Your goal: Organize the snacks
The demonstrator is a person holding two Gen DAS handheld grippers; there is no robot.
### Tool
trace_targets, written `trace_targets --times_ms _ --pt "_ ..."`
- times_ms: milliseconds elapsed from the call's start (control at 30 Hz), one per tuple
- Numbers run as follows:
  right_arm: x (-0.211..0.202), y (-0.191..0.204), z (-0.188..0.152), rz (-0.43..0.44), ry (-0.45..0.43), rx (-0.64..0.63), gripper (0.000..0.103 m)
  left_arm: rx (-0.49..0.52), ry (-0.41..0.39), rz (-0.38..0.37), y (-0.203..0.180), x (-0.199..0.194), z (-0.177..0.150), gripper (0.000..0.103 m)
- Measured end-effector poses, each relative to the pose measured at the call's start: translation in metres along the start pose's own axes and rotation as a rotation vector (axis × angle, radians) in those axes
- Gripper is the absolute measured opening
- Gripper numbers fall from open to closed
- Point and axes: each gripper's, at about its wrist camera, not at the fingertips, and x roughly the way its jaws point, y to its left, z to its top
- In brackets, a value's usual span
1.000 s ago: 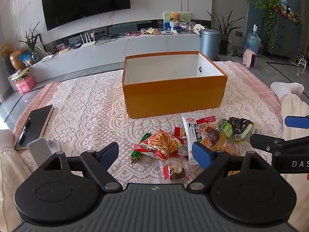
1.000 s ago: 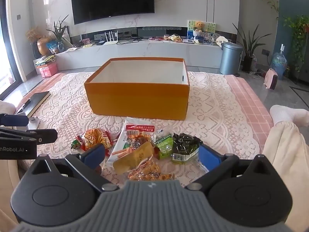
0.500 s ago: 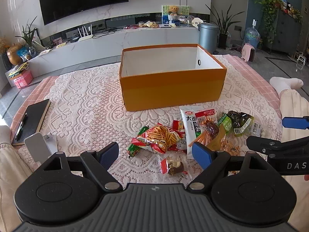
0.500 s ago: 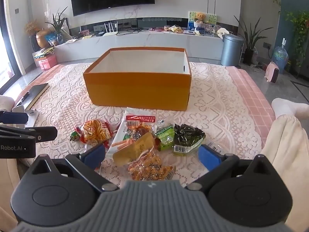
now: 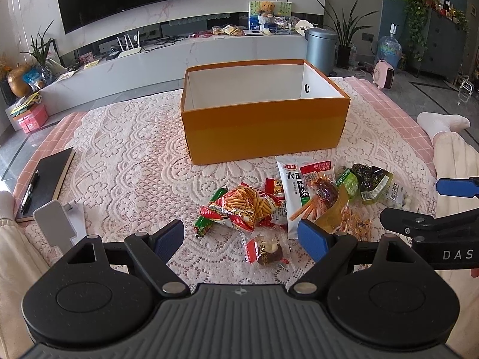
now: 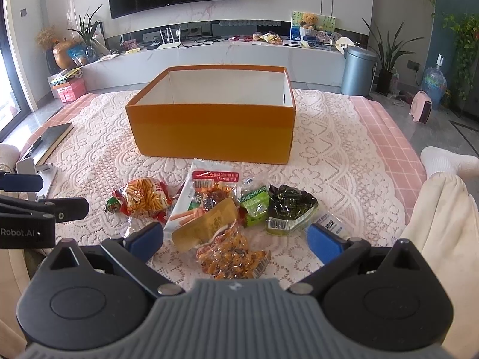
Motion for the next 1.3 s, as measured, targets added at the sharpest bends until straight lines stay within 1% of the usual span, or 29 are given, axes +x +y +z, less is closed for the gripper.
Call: trace_targets --times_ms 1300 --pt "0.0018 -0.0002 0.0001 -0.009 0.017 0.001 0.099 -0.006 -0.004 0.003 0.0004 -0.0004 0.0002 0.1"
